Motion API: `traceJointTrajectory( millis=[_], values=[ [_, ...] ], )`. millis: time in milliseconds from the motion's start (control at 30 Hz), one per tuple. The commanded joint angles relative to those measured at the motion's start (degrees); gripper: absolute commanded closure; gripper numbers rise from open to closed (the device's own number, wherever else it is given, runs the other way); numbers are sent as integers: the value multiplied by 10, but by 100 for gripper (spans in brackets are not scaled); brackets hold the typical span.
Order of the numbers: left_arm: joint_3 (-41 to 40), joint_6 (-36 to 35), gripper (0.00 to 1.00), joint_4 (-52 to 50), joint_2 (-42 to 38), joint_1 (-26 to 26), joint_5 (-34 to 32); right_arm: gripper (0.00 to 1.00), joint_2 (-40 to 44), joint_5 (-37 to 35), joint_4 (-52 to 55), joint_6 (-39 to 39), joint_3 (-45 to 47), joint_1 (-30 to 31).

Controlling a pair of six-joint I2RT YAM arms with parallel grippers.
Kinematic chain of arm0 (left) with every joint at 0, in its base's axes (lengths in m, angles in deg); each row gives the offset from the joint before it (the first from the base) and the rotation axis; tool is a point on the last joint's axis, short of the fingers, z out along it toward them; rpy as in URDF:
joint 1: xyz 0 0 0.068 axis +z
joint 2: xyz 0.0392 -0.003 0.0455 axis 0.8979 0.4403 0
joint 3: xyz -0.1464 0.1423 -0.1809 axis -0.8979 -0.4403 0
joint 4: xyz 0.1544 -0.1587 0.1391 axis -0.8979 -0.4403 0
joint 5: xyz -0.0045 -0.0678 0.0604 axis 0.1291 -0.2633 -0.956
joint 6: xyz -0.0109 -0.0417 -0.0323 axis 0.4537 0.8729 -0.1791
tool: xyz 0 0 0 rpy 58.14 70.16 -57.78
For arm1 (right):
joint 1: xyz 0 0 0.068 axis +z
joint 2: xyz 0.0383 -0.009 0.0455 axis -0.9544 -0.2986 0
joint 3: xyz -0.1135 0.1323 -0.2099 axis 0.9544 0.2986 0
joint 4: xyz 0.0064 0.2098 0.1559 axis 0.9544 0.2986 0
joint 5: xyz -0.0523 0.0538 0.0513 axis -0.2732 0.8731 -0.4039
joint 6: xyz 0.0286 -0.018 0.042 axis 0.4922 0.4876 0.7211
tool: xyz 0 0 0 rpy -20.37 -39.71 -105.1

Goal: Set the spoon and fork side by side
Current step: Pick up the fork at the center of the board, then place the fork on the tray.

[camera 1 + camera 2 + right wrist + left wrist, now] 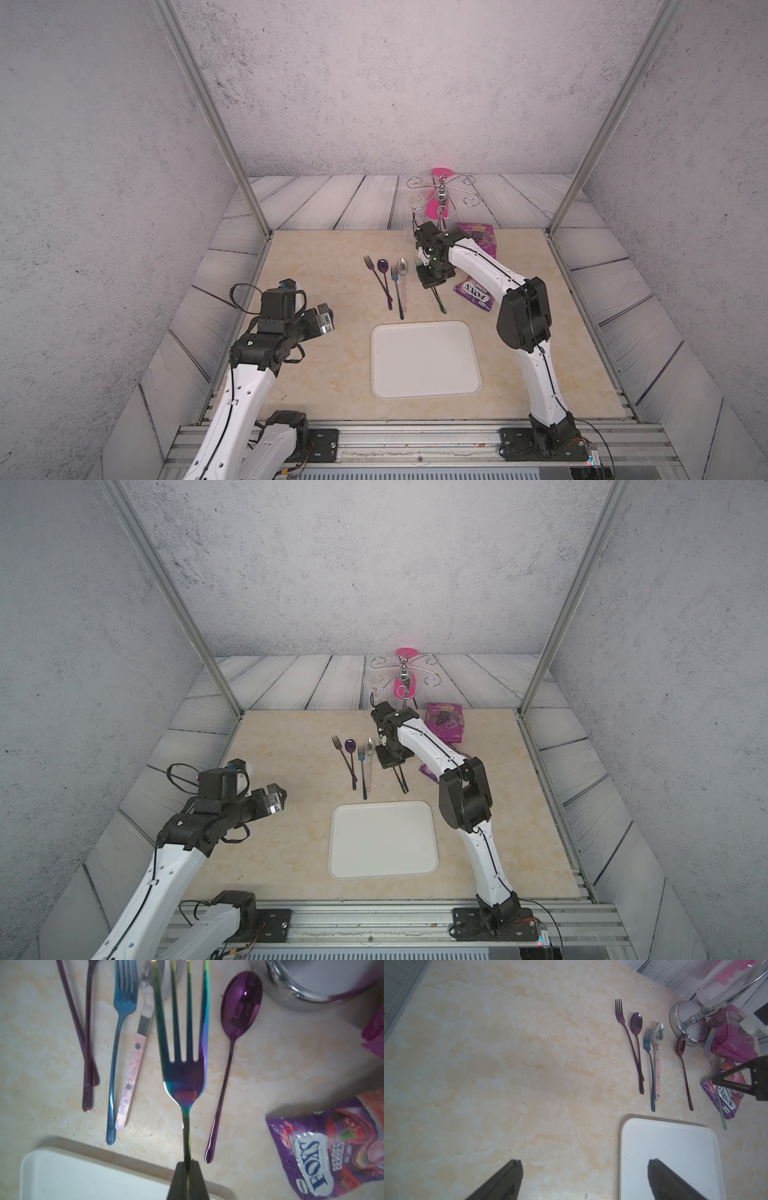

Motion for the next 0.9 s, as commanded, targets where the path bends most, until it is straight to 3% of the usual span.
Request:
traceJointTrajectory(
  millis=[0, 200, 367, 567, 867],
  values=[
    [-5, -2, 1, 2, -9, -3, -6, 100, 68, 13, -8, 59, 66, 13],
    [-5, -1, 0, 3, -14, -3, -8, 100, 195, 37, -96, 188, 251, 84],
    [-6, 1, 0, 4, -22, -3, -6, 100, 230, 39, -187, 314, 362, 180],
    [-11, 6, 1, 4, -38, -3, -6, 100, 189, 22, -237, 379, 384, 238],
    [-12, 7, 1, 7, -44, -3, 0, 100, 131, 38, -245, 441, 350, 263]
  ],
)
